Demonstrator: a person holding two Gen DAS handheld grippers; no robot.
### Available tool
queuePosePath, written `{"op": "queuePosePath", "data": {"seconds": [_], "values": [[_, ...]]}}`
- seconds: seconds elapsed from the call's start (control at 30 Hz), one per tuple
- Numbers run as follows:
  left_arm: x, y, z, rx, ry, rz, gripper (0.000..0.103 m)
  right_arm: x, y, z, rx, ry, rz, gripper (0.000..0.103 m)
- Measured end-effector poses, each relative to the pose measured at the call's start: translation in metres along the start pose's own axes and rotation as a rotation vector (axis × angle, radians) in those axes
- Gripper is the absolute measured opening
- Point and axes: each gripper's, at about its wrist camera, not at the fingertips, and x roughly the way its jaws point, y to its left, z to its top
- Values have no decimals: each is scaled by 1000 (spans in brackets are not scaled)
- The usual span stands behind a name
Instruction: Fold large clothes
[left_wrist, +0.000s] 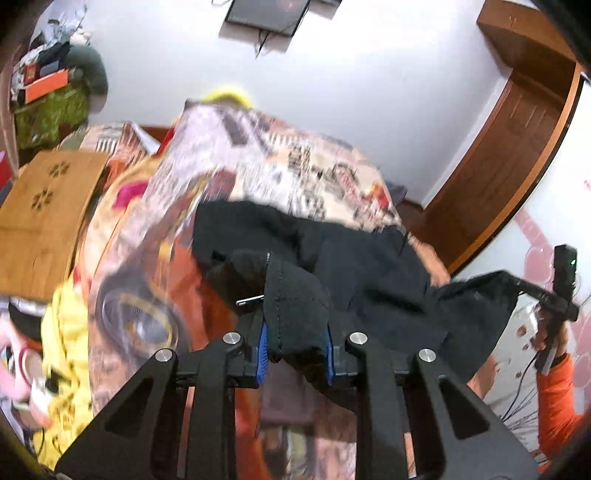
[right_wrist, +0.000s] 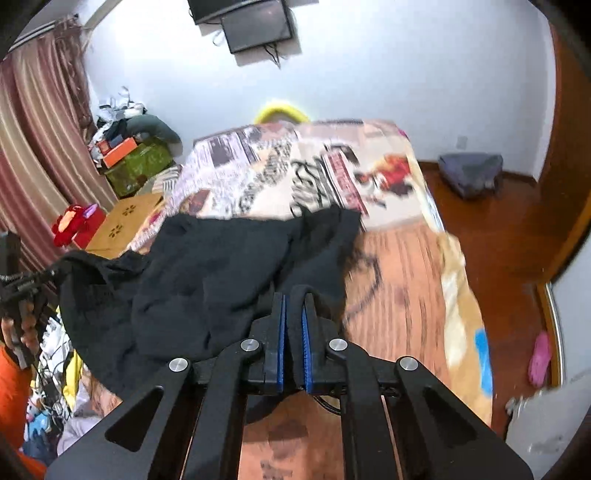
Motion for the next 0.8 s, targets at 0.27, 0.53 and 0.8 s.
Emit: {"op": "queuePosePath", "data": {"seconds": [0.27, 0.53, 0.8], "values": [[47, 42, 82, -171, -29, -29, 21, 41, -11, 62, -9, -47, -65, 6], [139, 119, 107, -302, 28, 88, 20, 135, -61, 93, 59, 32, -203, 6], [215, 139, 103, -213, 148, 205, 32, 222, -96, 73, 104, 167, -263, 6]]}}
